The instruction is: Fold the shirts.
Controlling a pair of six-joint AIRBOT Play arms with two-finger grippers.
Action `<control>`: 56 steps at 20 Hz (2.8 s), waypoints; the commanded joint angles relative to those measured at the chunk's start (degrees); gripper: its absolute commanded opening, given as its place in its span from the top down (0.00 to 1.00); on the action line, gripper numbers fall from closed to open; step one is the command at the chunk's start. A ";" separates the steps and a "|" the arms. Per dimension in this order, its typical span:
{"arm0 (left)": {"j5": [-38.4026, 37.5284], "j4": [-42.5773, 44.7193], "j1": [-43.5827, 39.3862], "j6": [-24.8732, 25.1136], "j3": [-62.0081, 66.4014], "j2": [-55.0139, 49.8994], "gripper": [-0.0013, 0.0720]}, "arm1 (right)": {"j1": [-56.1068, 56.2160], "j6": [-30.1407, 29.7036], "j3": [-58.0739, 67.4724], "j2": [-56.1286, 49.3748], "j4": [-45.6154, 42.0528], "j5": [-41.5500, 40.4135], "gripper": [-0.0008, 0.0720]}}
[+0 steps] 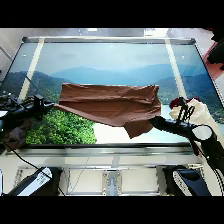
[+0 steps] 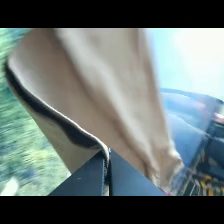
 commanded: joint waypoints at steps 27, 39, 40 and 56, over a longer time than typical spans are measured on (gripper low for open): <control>12.59 52.13 -24.17 -20.26 36.04 -27.50 0.97 | -1.60 -0.79 38.05 -49.07 -11.21 -15.21 0.95; 19.96 49.24 -27.78 -20.28 37.83 -33.77 0.91 | -1.60 -2.32 38.47 -54.86 -11.06 -16.87 0.95; 19.89 48.26 -27.76 -20.26 39.23 -33.77 0.70 | -1.62 -2.29 38.51 -54.73 -10.99 -16.90 0.95; 21.70 25.44 -32.22 1.27 57.59 -27.12 0.28 | -15.32 -11.76 45.53 -56.59 -8.83 10.29 0.21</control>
